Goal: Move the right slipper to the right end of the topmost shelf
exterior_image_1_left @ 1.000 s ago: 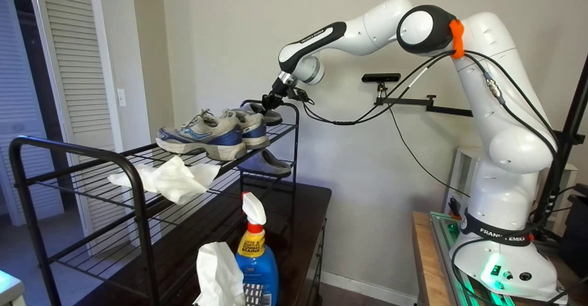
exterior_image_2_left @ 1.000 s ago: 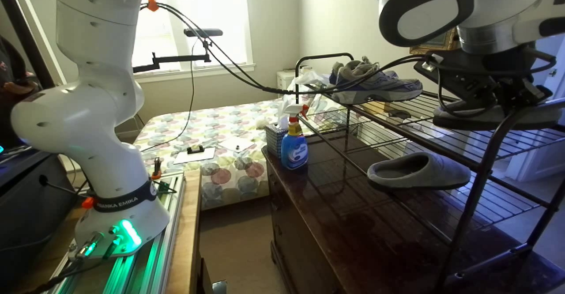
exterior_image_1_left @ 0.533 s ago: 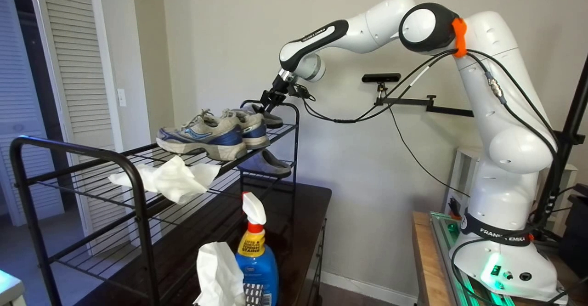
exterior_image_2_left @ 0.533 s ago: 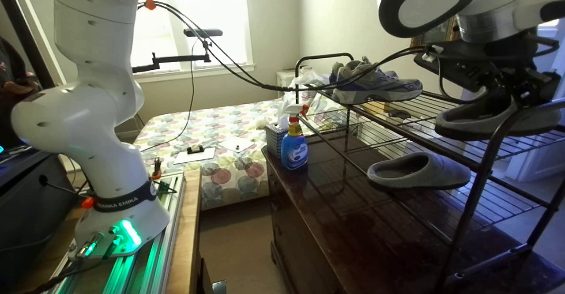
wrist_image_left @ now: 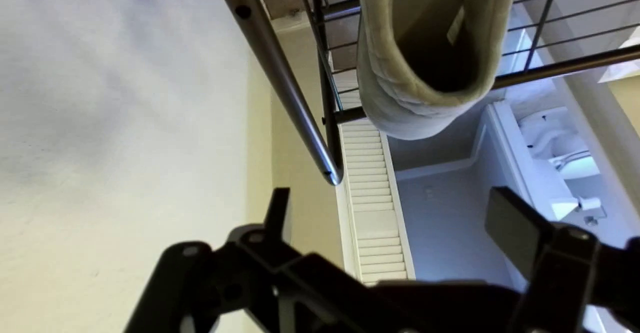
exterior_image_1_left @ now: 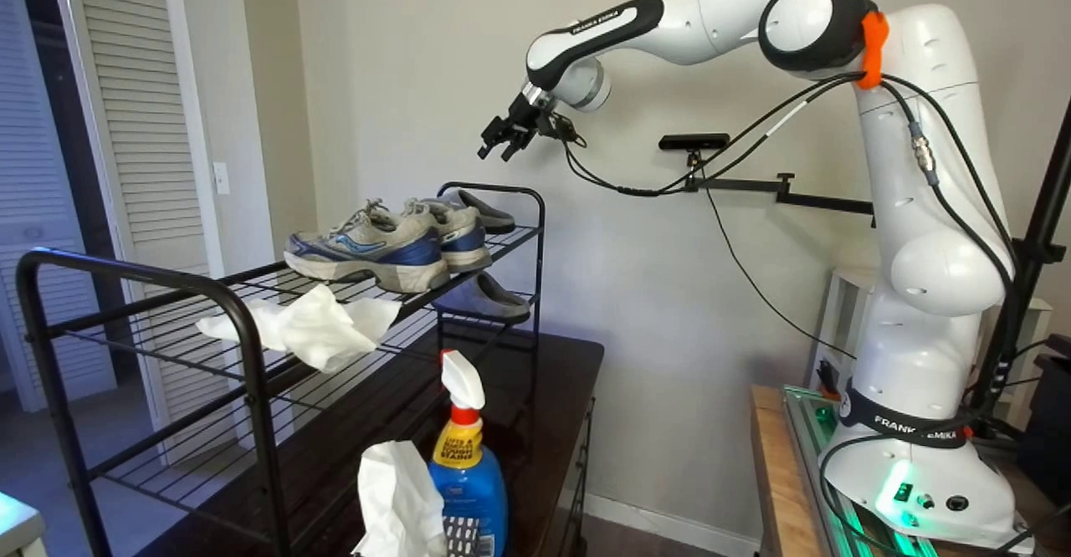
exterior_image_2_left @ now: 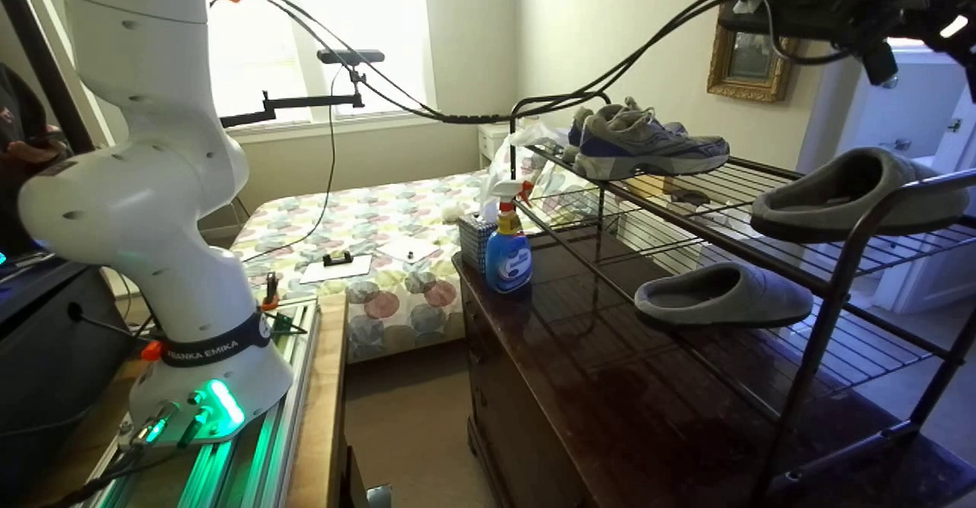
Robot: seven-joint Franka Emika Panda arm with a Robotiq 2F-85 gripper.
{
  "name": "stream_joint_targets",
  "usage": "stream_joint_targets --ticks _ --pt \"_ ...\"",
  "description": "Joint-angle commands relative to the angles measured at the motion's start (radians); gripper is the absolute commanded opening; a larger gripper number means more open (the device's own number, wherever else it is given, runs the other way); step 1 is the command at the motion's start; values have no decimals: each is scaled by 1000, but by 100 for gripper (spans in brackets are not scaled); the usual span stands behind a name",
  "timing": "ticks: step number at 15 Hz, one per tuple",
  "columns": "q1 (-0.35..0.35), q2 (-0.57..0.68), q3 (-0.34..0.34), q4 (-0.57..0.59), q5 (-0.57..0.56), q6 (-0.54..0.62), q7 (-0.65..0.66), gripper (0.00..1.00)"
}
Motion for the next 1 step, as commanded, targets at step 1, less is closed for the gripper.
stream_joint_targets --ticks 1 --pt "-5 -17 3 -4 -1 -11 -1 100"
